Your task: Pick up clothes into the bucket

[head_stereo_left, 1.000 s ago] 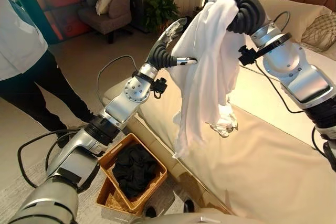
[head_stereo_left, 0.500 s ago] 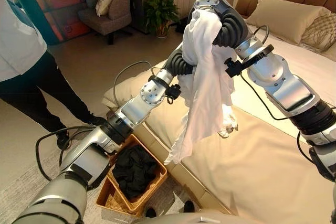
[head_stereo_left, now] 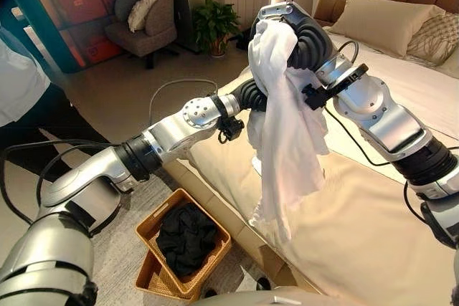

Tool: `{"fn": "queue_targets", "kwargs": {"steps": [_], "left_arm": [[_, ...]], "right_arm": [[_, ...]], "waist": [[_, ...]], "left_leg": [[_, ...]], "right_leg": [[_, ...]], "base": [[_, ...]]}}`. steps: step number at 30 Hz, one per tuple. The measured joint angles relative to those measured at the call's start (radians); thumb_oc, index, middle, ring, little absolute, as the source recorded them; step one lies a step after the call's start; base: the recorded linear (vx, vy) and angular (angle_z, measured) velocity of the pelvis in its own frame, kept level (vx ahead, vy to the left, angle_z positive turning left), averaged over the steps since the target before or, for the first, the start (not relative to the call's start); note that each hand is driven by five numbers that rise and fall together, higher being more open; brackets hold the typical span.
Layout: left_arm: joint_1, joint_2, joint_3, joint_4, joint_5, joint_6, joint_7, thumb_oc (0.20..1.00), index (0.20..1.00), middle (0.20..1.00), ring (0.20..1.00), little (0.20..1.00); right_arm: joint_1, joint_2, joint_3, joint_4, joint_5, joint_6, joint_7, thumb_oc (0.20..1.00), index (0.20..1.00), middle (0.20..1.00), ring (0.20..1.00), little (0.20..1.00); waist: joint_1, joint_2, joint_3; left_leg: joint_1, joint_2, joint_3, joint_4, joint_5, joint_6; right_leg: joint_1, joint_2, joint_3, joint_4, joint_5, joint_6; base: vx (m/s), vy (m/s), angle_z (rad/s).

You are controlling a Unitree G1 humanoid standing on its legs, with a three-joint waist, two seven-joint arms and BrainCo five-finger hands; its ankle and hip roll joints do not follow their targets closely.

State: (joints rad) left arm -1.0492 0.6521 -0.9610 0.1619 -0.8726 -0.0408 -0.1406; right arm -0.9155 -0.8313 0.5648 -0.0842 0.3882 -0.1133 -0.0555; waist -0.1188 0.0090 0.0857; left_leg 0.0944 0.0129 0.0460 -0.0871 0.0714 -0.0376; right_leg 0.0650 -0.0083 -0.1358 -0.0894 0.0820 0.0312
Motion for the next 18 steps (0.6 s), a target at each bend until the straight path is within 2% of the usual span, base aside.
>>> {"fn": "queue_targets", "kwargs": {"steps": [4,5,6,7,8,11,13,14,15,16,17,18], "left_arm": [[0.023,0.020,0.016,0.000,-0.072,0.015,-0.044,1.000,1.000,1.000,1.000,1.000],[0.075,0.019,0.067,-0.001,-0.105,0.016,-0.059,0.906,0.906,0.906,0.906,0.906],[0.095,0.021,0.082,0.001,-0.106,0.018,-0.062,0.856,0.856,0.856,0.856,0.856],[0.133,0.018,0.110,0.001,-0.128,0.020,-0.067,0.495,0.495,0.495,0.495,0.495],[0.161,0.011,0.141,0.000,-0.135,0.022,-0.071,0.200,0.200,0.200,0.200,0.200],[0.269,-0.022,0.244,0.020,-0.173,0.029,-0.071,0.200,0.200,0.200,0.200,0.200],[0.356,-0.078,0.346,0.022,-0.184,0.025,-0.068,0.200,0.200,0.200,0.200,0.200],[0.367,-0.089,0.357,0.023,-0.184,0.024,-0.066,0.200,0.200,0.200,0.200,0.200],[0.387,-0.102,0.363,0.023,-0.196,0.021,-0.060,0.200,0.200,0.200,0.200,0.200],[0.402,-0.118,0.379,0.025,-0.201,0.022,-0.059,0.200,0.200,0.200,0.200,0.200],[0.418,-0.138,0.395,0.032,-0.203,0.021,-0.051,0.200,0.200,0.200,0.200,0.200],[0.427,-0.149,0.404,0.041,-0.203,0.021,-0.047,0.200,0.200,0.200,0.200,0.200]], "right_arm": [[0.007,-0.011,-0.001,-0.011,0.012,-0.003,0.018,0.200,0.200,0.200,0.200,0.200],[0.021,-0.010,-0.002,-0.025,0.024,-0.008,0.024,0.200,0.200,0.200,0.200,0.200],[0.028,-0.010,-0.003,-0.028,0.028,-0.011,0.027,0.200,0.200,0.200,0.200,0.200],[0.046,-0.008,-0.007,-0.029,0.033,-0.014,0.028,0.200,0.200,0.200,0.200,0.200],[0.054,-0.006,-0.010,-0.029,0.035,-0.015,0.029,0.200,0.200,0.200,0.200,0.200],[0.092,-0.003,-0.023,-0.028,0.036,-0.016,0.033,0.200,0.200,0.200,0.200,0.200],[0.149,0.019,-0.074,-0.027,0.034,-0.016,0.034,0.200,0.200,0.200,0.200,0.200],[0.159,0.023,-0.082,-0.026,0.034,-0.015,0.033,0.200,0.200,0.200,0.200,0.200],[0.174,0.036,-0.086,-0.024,0.033,-0.011,0.033,0.338,0.338,0.338,0.338,0.338],[0.183,0.045,-0.089,-0.024,0.033,-0.011,0.033,0.567,0.567,0.567,0.567,0.567],[0.194,0.055,-0.089,-0.024,0.032,-0.011,0.032,1.000,1.000,1.000,1.000,1.000],[0.204,0.068,-0.098,-0.024,0.025,-0.011,0.032,1.000,1.000,1.000,1.000,1.000]], "waist": [[-0.002,0.000,0.000],[-0.003,0.002,-0.001],[-0.002,0.001,-0.001],[-0.002,0.000,-0.002],[-0.002,0.000,-0.003],[-0.001,-0.001,-0.004],[0.005,-0.003,-0.005],[0.005,-0.004,-0.005],[0.011,-0.004,-0.005],[0.011,-0.005,-0.005],[0.013,-0.005,-0.005],[0.013,-0.006,-0.005]], "left_leg": [[0.000,0.000,0.003,0.000,-0.004,-0.005],[0.002,0.001,0.005,0.000,-0.004,-0.005],[0.002,0.001,0.006,0.000,-0.004,-0.005],[0.002,0.001,0.006,0.000,-0.004,-0.005],[0.002,0.001,0.007,0.000,-0.004,-0.005],[0.001,0.001,0.009,0.000,-0.005,-0.005],[0.000,0.001,0.010,-0.001,-0.007,-0.005],[0.000,0.001,0.011,-0.001,-0.007,-0.004],[-0.002,0.000,0.012,-0.001,-0.008,-0.004],[-0.001,0.000,0.014,-0.001,-0.008,-0.003],[-0.002,0.000,0.016,-0.001,-0.009,-0.002],[-0.002,0.001,0.019,-0.001,-0.009,-0.002]], "right_leg": [[-0.001,0.001,0.005,0.000,0.000,0.000],[-0.001,0.001,0.009,0.000,0.000,0.000],[-0.002,0.002,0.011,0.000,0.000,0.000],[-0.002,0.002,0.011,0.000,0.000,0.000],[-0.003,0.002,0.013,0.000,0.000,0.000],[-0.005,0.002,0.015,0.000,0.000,0.000],[-0.007,0.002,0.017,0.000,0.000,0.000],[-0.008,0.002,0.017,0.000,0.000,0.000],[-0.010,0.002,0.019,0.000,0.000,0.001],[-0.010,0.002,0.020,0.000,0.000,0.001],[-0.011,0.002,0.021,0.000,0.000,0.001],[-0.012,0.002,0.022,0.000,0.000,0.001]], "base": [[0.00,0.016,-0.04],[0.00,0.015,-0.07],[0.00,0.014,-0.06],[0.00,0.015,-0.03],[-0.01,0.018,-0.04],[0.00,0.008,-0.01],[0.00,0.000,0.00],[0.00,0.021,-0.03],[-0.01,0.021,-0.04],[0.00,0.013,-0.05],[0.00,0.007,-0.05],[0.00,0.011,-0.05]]}}
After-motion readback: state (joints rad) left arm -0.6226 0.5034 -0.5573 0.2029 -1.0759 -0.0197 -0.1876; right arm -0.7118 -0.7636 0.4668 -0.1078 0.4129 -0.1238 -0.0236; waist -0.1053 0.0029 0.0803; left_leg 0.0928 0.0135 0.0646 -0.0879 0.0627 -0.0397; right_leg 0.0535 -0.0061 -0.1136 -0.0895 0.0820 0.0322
